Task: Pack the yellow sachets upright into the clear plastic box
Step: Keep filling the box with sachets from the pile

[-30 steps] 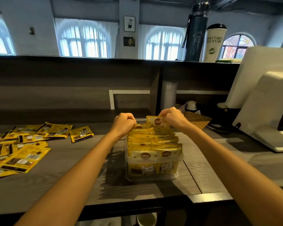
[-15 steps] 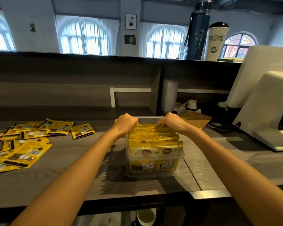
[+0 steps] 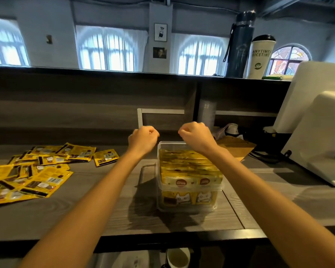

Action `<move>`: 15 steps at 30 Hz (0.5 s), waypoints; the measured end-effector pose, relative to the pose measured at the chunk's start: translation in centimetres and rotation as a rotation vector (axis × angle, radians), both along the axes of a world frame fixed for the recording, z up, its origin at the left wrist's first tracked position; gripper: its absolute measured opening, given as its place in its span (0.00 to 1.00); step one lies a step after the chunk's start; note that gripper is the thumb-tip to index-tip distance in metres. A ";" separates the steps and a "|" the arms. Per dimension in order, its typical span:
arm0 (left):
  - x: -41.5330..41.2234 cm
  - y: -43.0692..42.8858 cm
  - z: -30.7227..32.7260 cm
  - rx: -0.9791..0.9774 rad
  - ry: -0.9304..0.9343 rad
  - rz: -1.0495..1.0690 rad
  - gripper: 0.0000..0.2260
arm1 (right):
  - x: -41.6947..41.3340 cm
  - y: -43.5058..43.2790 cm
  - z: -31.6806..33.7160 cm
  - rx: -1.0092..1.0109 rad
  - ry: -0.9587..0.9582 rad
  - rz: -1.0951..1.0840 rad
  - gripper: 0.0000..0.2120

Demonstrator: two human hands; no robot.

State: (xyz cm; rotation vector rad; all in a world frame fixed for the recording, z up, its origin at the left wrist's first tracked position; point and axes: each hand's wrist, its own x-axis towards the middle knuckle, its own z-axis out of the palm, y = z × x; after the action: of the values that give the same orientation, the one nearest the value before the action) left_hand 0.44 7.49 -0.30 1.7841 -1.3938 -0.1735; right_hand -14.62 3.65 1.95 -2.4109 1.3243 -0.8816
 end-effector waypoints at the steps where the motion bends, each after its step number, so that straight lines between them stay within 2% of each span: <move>1: 0.5 0.7 0.4 -0.043 -0.039 0.047 0.13 | 1.1 0.9 0.4 -0.067 -0.014 0.022 0.15; 4: 2.9 3.3 1.3 -0.139 -0.138 0.216 0.13 | 4.8 3.7 0.9 -0.217 -0.087 0.082 0.13; 7: 6.5 6.1 1.1 -0.141 -0.198 0.393 0.13 | 8.9 6.0 0.5 -0.213 -0.117 0.152 0.12; 10: 10.0 8.6 -0.8 0.014 -0.214 0.495 0.13 | 13.0 7.5 -1.3 -0.102 -0.035 0.239 0.12; 15: 16.1 12.1 -7.1 0.344 -0.256 0.542 0.17 | 18.6 9.4 -6.6 0.043 0.237 0.349 0.15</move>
State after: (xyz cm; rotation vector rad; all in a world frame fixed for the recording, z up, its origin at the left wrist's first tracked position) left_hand 16.54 19.63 -7.44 2.4768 -1.0357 0.1173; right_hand 3.97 13.00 -4.66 -2.6615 0.9324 -0.4826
